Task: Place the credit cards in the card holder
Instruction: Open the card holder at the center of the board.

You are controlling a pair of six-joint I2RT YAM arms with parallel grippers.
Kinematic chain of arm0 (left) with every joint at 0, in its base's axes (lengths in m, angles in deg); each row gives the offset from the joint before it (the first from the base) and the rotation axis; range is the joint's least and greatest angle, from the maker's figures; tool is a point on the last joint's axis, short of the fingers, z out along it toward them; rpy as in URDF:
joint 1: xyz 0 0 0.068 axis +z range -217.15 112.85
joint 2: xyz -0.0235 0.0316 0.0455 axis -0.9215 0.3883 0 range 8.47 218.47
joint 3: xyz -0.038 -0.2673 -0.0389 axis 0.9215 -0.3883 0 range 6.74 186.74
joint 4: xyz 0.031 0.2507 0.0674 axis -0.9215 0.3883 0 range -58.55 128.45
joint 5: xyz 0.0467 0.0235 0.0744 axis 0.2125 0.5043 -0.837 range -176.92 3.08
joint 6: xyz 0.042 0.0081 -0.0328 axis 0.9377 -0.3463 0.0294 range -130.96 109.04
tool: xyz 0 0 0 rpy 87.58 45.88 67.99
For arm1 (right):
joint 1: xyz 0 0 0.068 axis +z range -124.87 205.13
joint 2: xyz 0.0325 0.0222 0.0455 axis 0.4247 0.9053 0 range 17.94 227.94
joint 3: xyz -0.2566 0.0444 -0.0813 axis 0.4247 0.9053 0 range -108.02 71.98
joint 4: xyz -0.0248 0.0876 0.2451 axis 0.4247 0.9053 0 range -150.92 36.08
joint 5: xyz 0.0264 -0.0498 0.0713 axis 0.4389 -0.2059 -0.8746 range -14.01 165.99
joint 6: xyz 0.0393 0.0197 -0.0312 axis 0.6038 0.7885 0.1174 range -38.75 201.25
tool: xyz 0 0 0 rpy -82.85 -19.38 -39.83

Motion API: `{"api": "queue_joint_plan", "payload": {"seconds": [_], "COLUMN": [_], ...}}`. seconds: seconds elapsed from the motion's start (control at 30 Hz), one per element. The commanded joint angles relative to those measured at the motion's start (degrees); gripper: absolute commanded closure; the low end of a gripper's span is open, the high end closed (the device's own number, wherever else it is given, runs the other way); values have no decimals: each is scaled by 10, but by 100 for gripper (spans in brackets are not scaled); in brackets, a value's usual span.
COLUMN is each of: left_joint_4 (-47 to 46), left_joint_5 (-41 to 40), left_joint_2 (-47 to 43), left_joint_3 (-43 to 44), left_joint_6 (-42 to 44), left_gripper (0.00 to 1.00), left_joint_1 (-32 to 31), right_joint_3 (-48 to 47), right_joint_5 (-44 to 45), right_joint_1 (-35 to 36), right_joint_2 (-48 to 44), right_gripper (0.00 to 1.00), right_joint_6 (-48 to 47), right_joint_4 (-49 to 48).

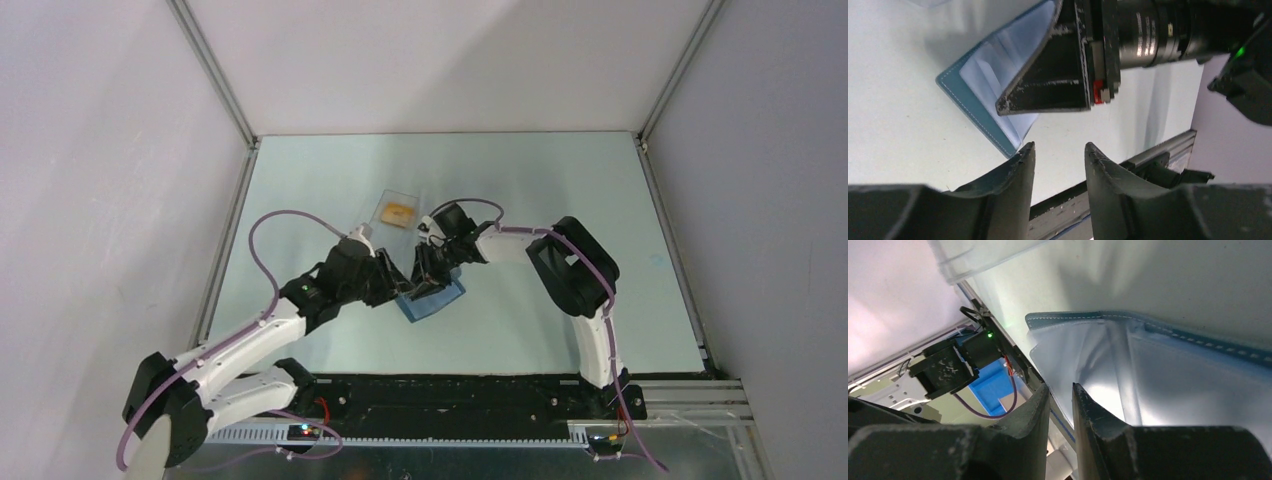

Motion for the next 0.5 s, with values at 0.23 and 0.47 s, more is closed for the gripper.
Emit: {"api": "queue_joint_plan", "payload": {"seconds": [0.23, 0.47], "left_joint_4": [-58, -60], "left_joint_5": [28, 16], "left_joint_2": [121, 225], "left_joint_3": [3, 11], "left_joint_6": [23, 9], "left_gripper": [82, 98], "left_joint_1": [59, 62], "right_joint_3": [-19, -19], "right_joint_5": [55, 82], "right_joint_1": [4, 2], "right_joint_2": [18, -5], "right_gripper": [67, 43], "right_joint_6": [-17, -38], "right_joint_4": [63, 92]}}
